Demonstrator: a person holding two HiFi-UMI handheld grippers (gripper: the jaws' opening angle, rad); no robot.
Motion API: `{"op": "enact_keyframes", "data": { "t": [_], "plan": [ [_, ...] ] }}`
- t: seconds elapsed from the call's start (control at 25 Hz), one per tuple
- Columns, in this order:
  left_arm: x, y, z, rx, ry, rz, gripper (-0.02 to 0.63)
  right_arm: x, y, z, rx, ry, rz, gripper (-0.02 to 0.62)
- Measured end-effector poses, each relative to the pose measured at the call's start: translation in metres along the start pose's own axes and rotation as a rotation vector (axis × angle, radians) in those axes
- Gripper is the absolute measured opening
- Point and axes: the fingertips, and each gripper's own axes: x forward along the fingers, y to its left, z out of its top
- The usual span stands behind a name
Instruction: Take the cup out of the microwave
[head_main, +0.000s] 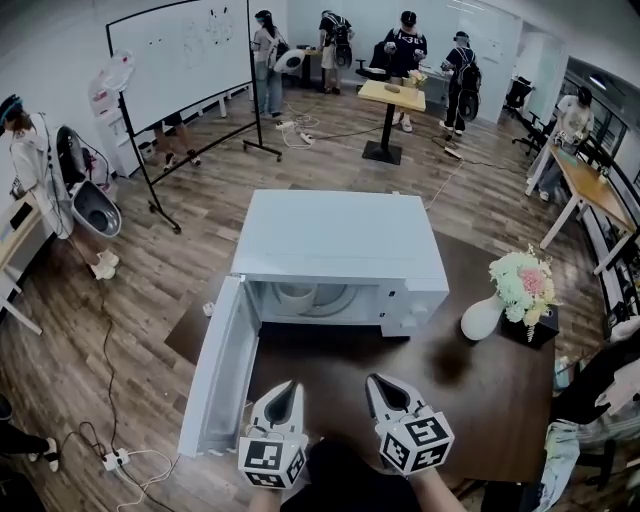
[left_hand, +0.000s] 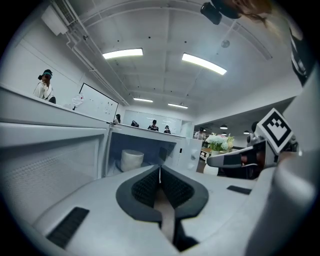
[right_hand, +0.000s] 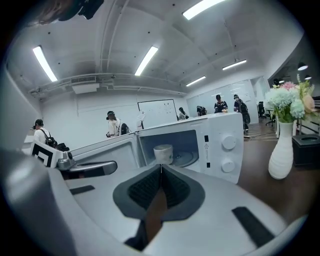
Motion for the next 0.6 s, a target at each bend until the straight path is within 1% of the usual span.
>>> {"op": "enact_keyframes", "data": {
  "t": [0.28,0.6],
  "plan": [
    [0.041,0.024,0.006,-0.014,-0.002,0.006,0.006,0.042,-0.014,0.008,0.01,0.01,-0.006,-0.005],
    [0.086,0.044,0.011,-0.013,-0.004,0.016,0.006,0.08,-0.029,0.003,0.031,0.053,-0.003,-0.005]
  ]
}}
